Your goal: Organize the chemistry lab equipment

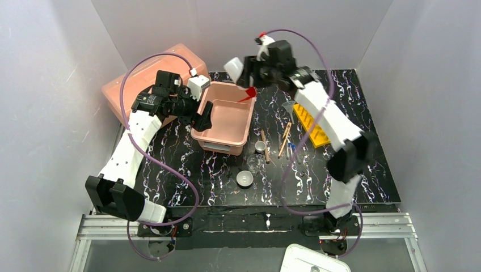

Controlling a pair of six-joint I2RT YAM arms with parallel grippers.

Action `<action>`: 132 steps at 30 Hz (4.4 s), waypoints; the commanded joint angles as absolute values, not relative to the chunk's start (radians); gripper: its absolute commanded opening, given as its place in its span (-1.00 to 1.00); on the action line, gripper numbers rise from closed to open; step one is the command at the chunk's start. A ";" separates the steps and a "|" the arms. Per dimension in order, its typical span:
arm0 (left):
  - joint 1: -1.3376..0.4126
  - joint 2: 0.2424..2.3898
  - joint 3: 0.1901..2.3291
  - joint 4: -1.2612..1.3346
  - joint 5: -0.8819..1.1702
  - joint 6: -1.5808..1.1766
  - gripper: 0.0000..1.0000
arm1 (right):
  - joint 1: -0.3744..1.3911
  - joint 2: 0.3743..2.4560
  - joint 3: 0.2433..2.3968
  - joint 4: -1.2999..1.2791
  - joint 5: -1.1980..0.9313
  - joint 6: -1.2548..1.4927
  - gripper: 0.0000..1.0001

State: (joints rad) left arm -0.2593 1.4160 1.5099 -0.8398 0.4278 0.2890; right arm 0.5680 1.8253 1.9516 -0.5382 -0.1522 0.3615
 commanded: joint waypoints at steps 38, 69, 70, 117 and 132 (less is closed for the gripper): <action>-0.183 1.348 1.489 -0.893 0.444 0.371 0.97 | 0.668 2.037 2.231 -0.571 -0.086 0.258 0.97; -0.178 1.309 1.470 -0.848 0.432 0.373 0.97 | 0.614 1.557 1.081 -0.452 0.213 0.427 0.24; -0.178 1.307 1.468 -0.851 0.433 0.376 0.97 | 0.613 1.567 1.084 -0.445 0.217 0.422 0.24; -0.179 1.311 1.451 -0.855 0.450 0.407 0.97 | 0.530 1.798 1.108 -0.335 0.160 0.434 -0.63; -0.179 1.162 1.398 -0.652 0.786 0.513 0.97 | 0.531 1.409 1.169 -0.431 -0.207 0.348 -0.79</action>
State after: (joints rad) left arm -0.1841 1.2942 1.4456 -0.7736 0.6016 0.4410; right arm 0.5258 1.5539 1.1290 -0.4175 0.0069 0.3851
